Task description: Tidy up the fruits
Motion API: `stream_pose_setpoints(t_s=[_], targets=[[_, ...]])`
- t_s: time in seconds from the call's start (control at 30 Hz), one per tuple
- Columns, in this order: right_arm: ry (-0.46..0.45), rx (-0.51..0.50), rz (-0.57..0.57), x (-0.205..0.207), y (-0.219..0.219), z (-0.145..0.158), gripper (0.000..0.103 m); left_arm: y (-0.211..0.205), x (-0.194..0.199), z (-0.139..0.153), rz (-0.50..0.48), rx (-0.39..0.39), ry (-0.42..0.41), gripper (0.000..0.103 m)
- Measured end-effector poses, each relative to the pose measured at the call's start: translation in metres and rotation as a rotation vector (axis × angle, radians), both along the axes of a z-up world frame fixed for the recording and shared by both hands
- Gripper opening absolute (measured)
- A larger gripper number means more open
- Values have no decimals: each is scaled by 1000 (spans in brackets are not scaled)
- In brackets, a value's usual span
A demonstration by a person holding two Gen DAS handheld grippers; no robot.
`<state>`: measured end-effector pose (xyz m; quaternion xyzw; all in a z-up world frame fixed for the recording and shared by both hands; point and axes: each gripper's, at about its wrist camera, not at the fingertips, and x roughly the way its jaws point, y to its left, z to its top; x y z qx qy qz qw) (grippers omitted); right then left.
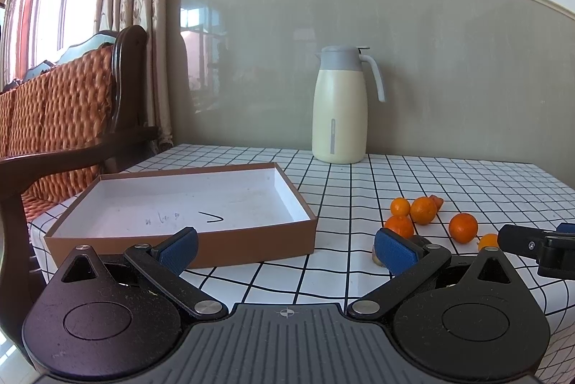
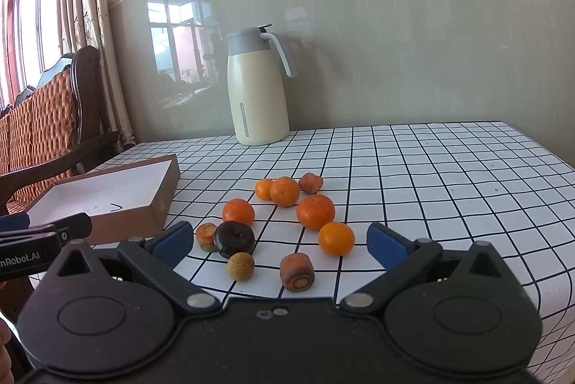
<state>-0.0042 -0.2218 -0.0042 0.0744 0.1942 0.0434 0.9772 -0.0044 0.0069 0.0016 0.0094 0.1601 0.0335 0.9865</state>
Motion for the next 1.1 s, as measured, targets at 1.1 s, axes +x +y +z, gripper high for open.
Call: stream_pose_setpoints(t_s=[1.1], targets=[[-11,-23,-4,-4,-3,2,97,-4,0,-2,-40,13,16,103]])
